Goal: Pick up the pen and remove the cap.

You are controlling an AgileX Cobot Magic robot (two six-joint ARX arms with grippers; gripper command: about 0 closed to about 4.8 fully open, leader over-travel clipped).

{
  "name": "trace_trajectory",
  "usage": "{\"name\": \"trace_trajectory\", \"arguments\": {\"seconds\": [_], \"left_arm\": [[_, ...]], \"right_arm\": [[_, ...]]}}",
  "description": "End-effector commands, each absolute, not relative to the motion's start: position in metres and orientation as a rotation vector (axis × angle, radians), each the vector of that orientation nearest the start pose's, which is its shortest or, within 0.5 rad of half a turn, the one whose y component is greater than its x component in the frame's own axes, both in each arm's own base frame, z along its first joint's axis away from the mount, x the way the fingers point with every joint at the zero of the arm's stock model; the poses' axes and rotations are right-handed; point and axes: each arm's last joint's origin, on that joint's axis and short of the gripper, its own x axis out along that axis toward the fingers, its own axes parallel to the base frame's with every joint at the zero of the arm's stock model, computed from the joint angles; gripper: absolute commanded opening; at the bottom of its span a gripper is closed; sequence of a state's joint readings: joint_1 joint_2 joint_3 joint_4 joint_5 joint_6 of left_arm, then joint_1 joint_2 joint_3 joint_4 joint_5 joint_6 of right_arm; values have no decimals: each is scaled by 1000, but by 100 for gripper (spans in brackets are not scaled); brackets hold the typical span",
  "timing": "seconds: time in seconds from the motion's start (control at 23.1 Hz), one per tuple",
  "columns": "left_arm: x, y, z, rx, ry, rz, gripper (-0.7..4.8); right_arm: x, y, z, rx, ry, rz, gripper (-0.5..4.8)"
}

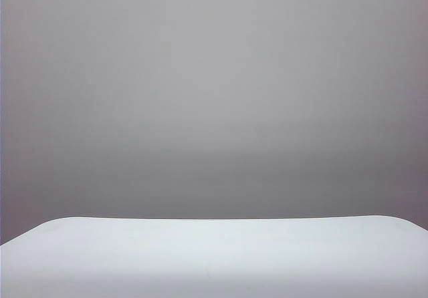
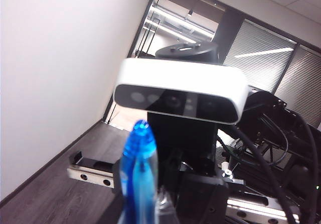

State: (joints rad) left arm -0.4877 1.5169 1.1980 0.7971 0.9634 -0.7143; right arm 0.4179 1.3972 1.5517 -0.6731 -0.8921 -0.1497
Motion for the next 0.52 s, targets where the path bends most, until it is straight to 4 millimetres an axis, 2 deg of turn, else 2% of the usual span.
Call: {"name": "trace_trajectory", "arguments": {"seconds": [0.04,0.52], "left_arm": [[281,-175,392,-448,-40,-1499,17],[282,-174,396,-477,-101,-1439,17]], "right_arm": [[245,133,414,7,500,1315,-6],[243,132,395,6,617,1316,-6]]}}
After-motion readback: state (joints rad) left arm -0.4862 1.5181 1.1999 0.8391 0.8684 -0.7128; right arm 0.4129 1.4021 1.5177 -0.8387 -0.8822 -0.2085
